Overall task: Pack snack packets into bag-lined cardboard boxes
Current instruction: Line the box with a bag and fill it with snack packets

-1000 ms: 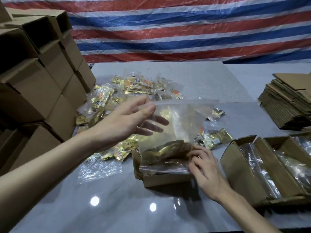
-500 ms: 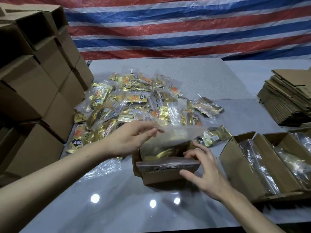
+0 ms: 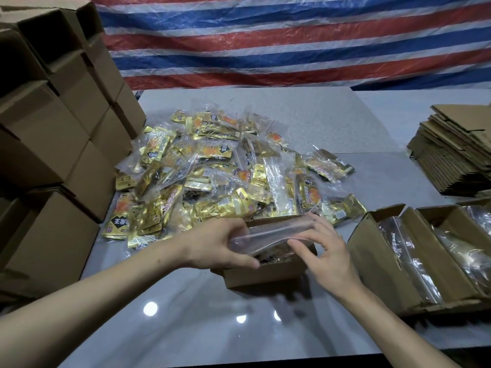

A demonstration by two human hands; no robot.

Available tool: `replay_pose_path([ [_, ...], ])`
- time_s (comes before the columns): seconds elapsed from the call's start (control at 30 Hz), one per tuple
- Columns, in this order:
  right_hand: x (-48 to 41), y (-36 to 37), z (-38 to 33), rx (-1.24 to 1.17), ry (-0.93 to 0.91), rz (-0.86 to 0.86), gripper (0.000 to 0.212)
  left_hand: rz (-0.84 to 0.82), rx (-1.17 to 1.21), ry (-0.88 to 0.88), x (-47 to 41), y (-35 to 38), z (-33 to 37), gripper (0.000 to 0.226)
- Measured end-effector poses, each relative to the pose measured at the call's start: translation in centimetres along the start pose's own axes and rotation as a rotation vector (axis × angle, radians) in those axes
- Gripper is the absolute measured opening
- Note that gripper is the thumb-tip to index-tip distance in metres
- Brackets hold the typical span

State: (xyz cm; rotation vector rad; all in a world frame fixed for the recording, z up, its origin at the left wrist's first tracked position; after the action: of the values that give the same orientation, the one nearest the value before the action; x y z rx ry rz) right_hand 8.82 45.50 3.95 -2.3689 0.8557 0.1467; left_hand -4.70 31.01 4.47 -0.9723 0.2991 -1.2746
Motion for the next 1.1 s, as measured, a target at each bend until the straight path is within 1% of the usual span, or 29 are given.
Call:
replay_pose_path([
  [0.07,-0.3,-0.1,0.2,-0.032,0.007,0.031,0.023,0.009,-0.080,-0.001,-0.3,0.1,-0.2,0.036],
  [0.1,-0.4,-0.2,0.4,-0.047,0.023,0.046,0.026,0.028,-0.056,0.002,-0.6,0.0,-0.4,0.035],
  [0.17,-0.4,-0.3,1.2,-0.080,0.097,0.078,0.027,0.071,0.069,-0.027,-0.9,-0.1,-0.9,0.030],
  [0.23,-0.5,-0.3,2.1,-0.076,0.178,0.096,0.018,0.108,0.128,-0.062,-1.1,0.0,-1.3,0.023],
  [0.3,-0.7,0.0,2.7,-0.047,0.254,0.079,0.032,0.106,0.032,-0.117,-1.6,0.8,-2.0,0.020],
  [0.33,-0.9,0.2,2.7,-0.002,0.272,0.060,0.037,0.078,-0.028,-0.152,-1.9,1.6,-2.3,0.024],
  [0.37,-1.4,0.3,2.6,0.073,0.273,0.038,0.037,0.046,-0.080,-0.189,-2.3,2.4,-2.7,0.027],
  [0.5,-2.4,1.3,1.3,0.531,0.198,-0.065,0.016,0.002,-0.271,-0.367,-3.7,3.5,-4.0,0.033],
  [0.57,-2.6,1.9,0.5,0.692,0.149,-0.073,0.011,-0.004,-0.303,-0.412,-4.5,3.5,-4.1,0.031],
  [0.6,-2.7,2.1,0.1,0.739,0.112,-0.059,0.015,-0.011,-0.313,-0.423,-4.8,3.4,-4.0,0.029],
  [0.67,-3.0,2.1,-0.6,0.779,0.064,-0.012,0.036,-0.011,-0.355,-0.440,-5.1,2.9,-3.6,0.025],
  [0.7,-3.1,2.0,-0.6,0.769,0.059,0.008,0.043,0.003,-0.416,-0.439,-5.1,2.5,-3.2,0.022],
  [0.73,-3.3,1.9,-0.4,0.742,0.066,0.009,0.044,0.030,-0.506,-0.423,-5.2,2.1,-2.7,0.017],
  [0.77,-3.4,2.0,0.0,0.707,0.082,-0.010,0.041,0.060,-0.615,-0.398,-5.3,1.8,-2.0,0.013],
  [0.83,-3.4,2.3,1.0,0.639,0.125,-0.075,0.027,0.108,-0.821,-0.343,-5.1,2.0,-0.5,0.007],
  [0.87,-3.4,2.4,1.5,0.623,0.146,-0.105,0.021,0.135,-0.879,-0.306,-4.9,2.3,0.3,0.007],
  [0.9,-3.4,2.5,1.9,0.622,0.163,-0.133,0.020,0.176,-0.895,-0.243,-4.7,2.6,1.0,0.013],
  [0.93,-3.4,2.5,2.2,0.636,0.165,-0.158,0.024,0.211,-0.869,-0.141,-4.6,2.9,1.8,0.019],
  [1.0,-3.4,2.4,2.2,0.688,0.130,-0.172,0.031,0.197,-0.700,0.060,-4.0,3.7,3.2,0.021],
  [1.03,-3.4,2.4,2.0,0.709,0.107,-0.163,0.034,0.156,-0.569,0.100,-3.6,4.1,3.3,0.026],
  [1.1,-3.2,2.5,1.5,0.727,0.092,-0.156,0.048,-0.023,-0.363,0.029,-3.2,5.7,2.1,0.049],
])
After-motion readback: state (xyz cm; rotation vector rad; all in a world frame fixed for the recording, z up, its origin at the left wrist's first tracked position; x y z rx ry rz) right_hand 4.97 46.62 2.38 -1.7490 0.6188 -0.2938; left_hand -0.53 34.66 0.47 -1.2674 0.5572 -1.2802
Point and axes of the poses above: each hand's wrist, its own x-axis away from the middle knuckle, its own y-axis out of the palm, z = x × y, the point moved 9 cm from there along -x, towards the middle knuckle, and after that the axes turned 1 degree about y, right-handed, at the moved point
